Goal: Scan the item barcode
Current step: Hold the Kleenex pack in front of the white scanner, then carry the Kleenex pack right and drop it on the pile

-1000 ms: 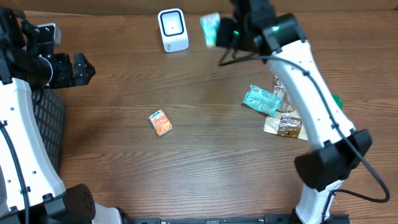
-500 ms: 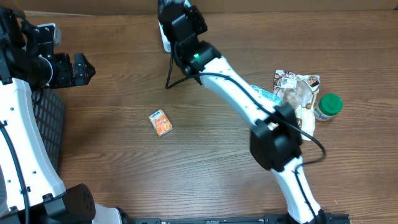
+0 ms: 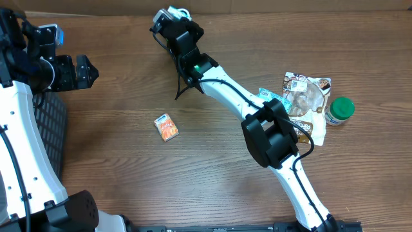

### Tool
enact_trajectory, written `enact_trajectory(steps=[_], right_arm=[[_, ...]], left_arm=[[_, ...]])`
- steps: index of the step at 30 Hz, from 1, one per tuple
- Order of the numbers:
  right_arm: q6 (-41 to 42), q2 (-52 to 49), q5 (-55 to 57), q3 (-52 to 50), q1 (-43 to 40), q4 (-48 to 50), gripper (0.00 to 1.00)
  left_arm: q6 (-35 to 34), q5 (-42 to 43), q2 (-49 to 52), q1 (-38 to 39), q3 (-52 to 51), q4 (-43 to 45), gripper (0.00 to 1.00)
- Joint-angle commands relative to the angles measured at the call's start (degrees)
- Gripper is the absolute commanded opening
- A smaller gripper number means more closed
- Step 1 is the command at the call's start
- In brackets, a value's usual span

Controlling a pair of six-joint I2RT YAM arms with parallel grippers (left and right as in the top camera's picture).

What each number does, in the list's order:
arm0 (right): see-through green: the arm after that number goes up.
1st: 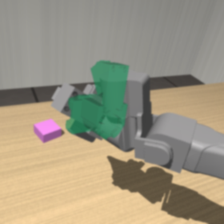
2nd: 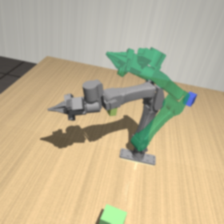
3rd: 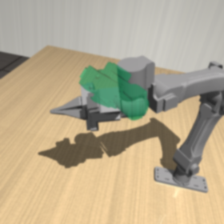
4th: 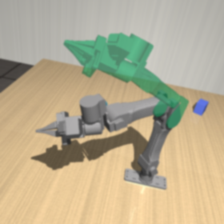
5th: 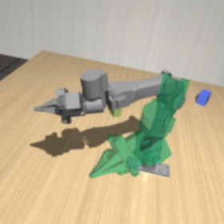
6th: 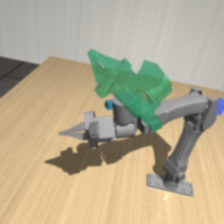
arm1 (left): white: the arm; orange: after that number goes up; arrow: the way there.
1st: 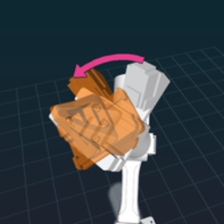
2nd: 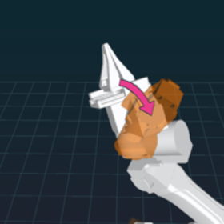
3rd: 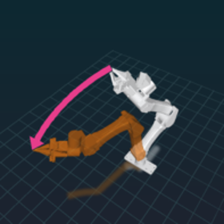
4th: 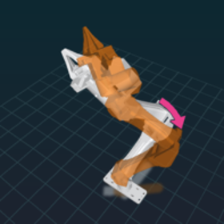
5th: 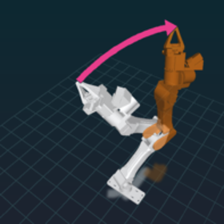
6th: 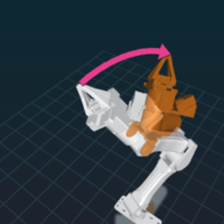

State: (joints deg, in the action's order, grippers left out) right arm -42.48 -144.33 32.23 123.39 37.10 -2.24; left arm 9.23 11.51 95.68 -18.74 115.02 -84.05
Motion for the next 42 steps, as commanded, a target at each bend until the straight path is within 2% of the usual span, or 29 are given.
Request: enact_trajectory(steps=[1,15,20,24,29,34,37,42], right_arm=[[-1.3,-0.7,-2.3,0.4,-0.1,0.5,0.04],[-1.0,-0.4,-2.1,0.4,-0.1,0.4,0.04],[8.2,3.3,-2.1,0.4,-0.4,-0.6,0.04],[14.8,9.7,-2.1,0.4,-0.8,-6.6,0.04],[28.3,19.5,-5.4,0.4,-1.0,-23.4,0.04],[46.5,28.8,-18.4,0.4,-3.5,-49.5,0.04],[59.6,31.7,-20.5,0.4,-6.4,-65.1,0.04],[68.1,32.5,-23.5,0.4,-14.4,-85.4,0.04]], left_arm=[[1.0,0.0,-0.1,0.4,0.6,0.1,1.00],[1.0,0.1,-0.1,0.4,0.6,0.1,1.00],[1.0,0.0,-0.1,0.4,0.6,0.1,0.99],[1.0,0.0,-0.1,0.4,0.6,0.1,1.00],[1.0,0.0,-0.1,0.4,0.6,0.1,0.99],[1.0,0.1,-0.1,0.4,0.6,0.1,0.99],[1.0,0.1,-0.1,0.4,0.6,0.1,0.99],[1.0,0.0,-0.1,0.4,0.6,0.1,1.00]])
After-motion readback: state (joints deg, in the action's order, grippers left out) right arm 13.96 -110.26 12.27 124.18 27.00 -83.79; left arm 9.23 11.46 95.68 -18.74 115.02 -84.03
